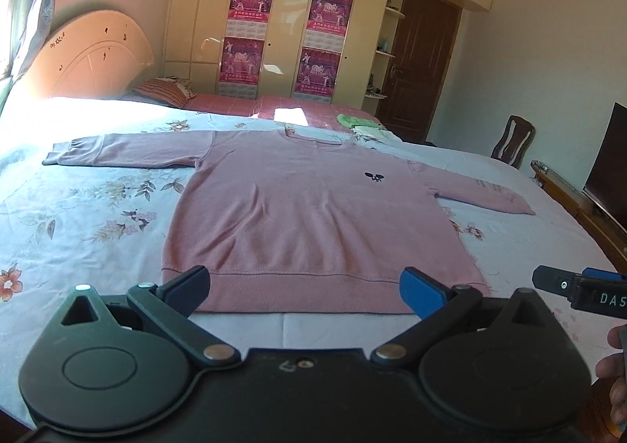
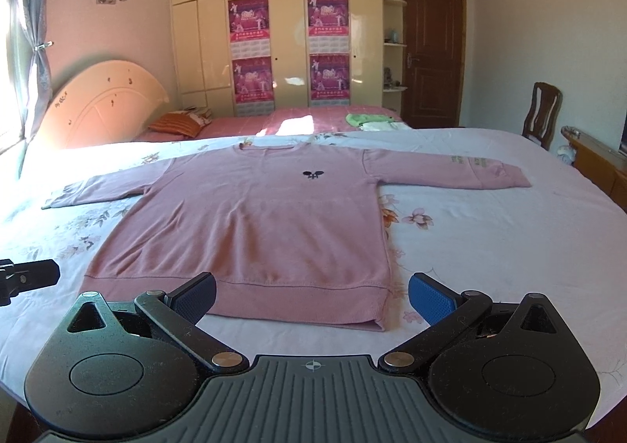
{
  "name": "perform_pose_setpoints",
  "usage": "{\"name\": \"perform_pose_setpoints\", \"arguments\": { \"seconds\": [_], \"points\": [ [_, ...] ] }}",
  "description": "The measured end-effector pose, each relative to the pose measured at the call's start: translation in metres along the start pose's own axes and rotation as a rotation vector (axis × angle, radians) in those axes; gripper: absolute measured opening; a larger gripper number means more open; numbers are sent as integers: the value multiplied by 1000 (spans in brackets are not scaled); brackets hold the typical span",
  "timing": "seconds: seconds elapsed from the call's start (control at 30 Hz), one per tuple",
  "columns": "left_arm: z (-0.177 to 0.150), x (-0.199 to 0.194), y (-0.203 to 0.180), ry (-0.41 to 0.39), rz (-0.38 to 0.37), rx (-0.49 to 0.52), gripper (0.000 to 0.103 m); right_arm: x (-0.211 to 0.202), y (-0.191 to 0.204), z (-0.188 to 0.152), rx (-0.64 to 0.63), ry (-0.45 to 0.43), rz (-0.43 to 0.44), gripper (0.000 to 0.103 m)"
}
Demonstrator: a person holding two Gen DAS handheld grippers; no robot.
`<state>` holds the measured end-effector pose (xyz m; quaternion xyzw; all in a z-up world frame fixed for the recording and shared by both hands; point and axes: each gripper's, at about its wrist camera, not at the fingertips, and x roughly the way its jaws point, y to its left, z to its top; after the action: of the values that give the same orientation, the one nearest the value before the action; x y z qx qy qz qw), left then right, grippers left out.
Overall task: Fold small clothes
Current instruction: 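Move the right tool to the sweater's sleeve cuff and close on it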
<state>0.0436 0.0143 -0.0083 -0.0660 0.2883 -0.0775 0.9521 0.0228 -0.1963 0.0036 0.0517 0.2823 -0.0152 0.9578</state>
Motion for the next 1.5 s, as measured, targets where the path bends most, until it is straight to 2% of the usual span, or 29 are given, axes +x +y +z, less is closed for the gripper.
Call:
{"name": "perform_pose_setpoints", "arguments": {
  "seconds": [0.07, 0.17, 0.27, 0.37, 0.43, 0.47, 0.5, 0.57, 0.6, 0.67, 0.73, 0.8, 1.07, 1.33, 1.5],
  "points": [
    [3, 12, -2, 34, -21, 12, 103, 11, -10, 3, 31, 33, 19, 103],
    [9, 28, -7, 48, -46, 33, 102, 23, -24, 8, 76, 18, 4, 103],
    [18, 47, -13, 50, -4, 56, 102, 38, -39, 16, 116, -2, -30, 103],
    [31, 69, -16, 55, -1, 74, 101, 56, -57, 25, 137, -6, -49, 102],
    [38, 82, -19, 39, 31, 93, 93, 70, -70, 33, 152, -13, -61, 102],
    [43, 91, -20, 34, 38, 94, 77, 77, -77, 37, 159, -18, -68, 102],
    [48, 100, -21, 33, 48, 86, 70, 83, -83, 41, 161, -22, -76, 88],
    [58, 124, -20, 35, 63, 68, 76, 102, -100, 50, 178, -6, -108, 56],
    [63, 135, -21, 32, 71, 62, 85, 111, -110, 55, 195, -5, -116, 56],
    [72, 158, -22, 17, 79, 58, 90, 129, -133, 66, 216, -16, -135, 56],
    [81, 184, -25, 26, 95, 66, 89, 149, -159, 78, 234, -25, -150, 55],
    [90, 212, -25, 54, 105, 53, 81, 171, -189, 91, 270, -37, -160, 53],
    [114, 291, -32, 79, 167, 14, 81, 257, -298, 128, 424, -41, -227, 51],
    [123, 335, -42, 133, 192, 0, 81, 303, -378, 123, 591, -18, -271, 51],
    [126, 345, -45, 167, 201, 24, 82, 317, -421, 114, 755, -8, -212, 51]
  ]
}}
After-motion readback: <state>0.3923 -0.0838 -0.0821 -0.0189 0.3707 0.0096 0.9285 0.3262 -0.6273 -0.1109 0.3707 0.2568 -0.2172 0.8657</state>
